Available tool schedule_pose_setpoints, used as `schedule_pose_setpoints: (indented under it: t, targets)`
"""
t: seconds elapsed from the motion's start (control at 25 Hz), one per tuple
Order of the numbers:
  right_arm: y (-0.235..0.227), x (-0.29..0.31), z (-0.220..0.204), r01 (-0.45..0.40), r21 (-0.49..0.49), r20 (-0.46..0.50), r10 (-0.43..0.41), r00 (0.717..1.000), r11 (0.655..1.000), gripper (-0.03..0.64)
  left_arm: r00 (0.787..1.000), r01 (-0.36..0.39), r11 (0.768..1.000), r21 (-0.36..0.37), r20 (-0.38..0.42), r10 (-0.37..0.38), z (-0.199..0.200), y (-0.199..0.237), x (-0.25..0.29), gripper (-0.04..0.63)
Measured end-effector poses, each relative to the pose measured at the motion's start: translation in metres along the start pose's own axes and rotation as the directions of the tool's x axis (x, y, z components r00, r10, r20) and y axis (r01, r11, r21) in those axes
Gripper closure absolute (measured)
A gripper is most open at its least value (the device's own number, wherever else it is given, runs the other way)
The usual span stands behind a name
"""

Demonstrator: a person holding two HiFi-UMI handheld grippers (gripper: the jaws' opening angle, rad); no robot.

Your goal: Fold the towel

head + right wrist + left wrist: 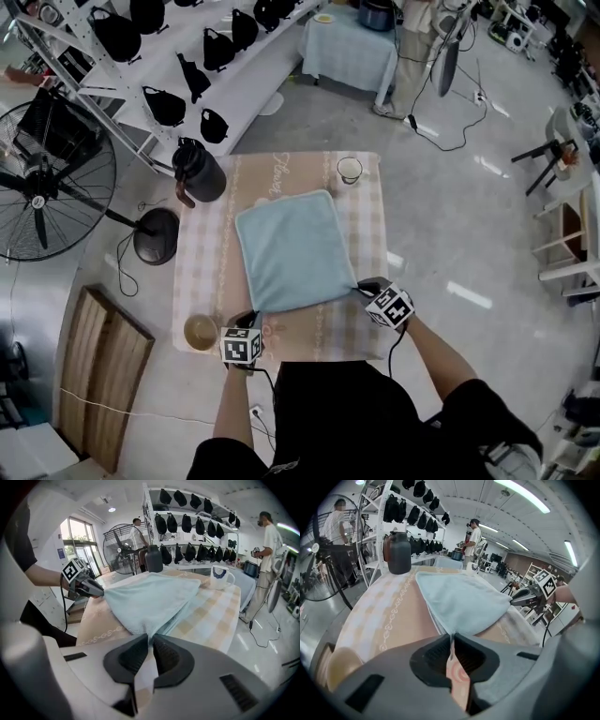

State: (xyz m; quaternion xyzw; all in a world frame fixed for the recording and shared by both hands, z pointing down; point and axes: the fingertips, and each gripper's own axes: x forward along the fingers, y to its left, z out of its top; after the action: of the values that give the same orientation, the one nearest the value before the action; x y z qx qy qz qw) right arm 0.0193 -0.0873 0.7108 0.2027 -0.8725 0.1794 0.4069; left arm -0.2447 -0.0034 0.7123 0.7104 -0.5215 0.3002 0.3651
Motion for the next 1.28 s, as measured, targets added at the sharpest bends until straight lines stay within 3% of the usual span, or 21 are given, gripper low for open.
schedule_pose_setpoints:
  t: [0.52, 0.72, 0.84, 1.04, 1.28]
  targets:
    - [0.043, -0.037, -0.048, -0.049, -0.055, 0.008, 0.049, 0.999, 0.997, 0.583, 0.999, -0.031, 0.998, -0.051, 0.027, 0.032, -0.060, -0.057, -0.036, 0.561]
    - [0.063, -0.048, -0.074, -0.085, -0.038, 0.010, 0.085, 0.996, 0.996, 0.583, 0.999, -0.021, 0.992, -0.127, 0.039, 0.026, -0.085, -0.075, -0.052, 0.561]
    - [0.069, -0.054, -0.080, -0.093, -0.041, 0.013, 0.093, 0.996, 0.995, 0.583, 0.999, -0.025, 0.991, -0.133, 0.031, 0.029, -0.091, -0.081, -0.057, 0.561]
    - [0.061, -0.063, -0.070, -0.074, -0.038, 0.042, 0.076, 0.996, 0.997, 0.583, 0.999, -0.027, 0.989, -0.143, 0.039, 0.032, -0.083, -0.076, -0.061, 0.561]
    - [0.038, -0.069, -0.033, -0.032, -0.033, 0.092, 0.035, 0.995, 0.999, 0.584, 0.994, -0.008, 0.989, -0.150, 0.102, 0.023, -0.036, -0.055, -0.063, 0.561]
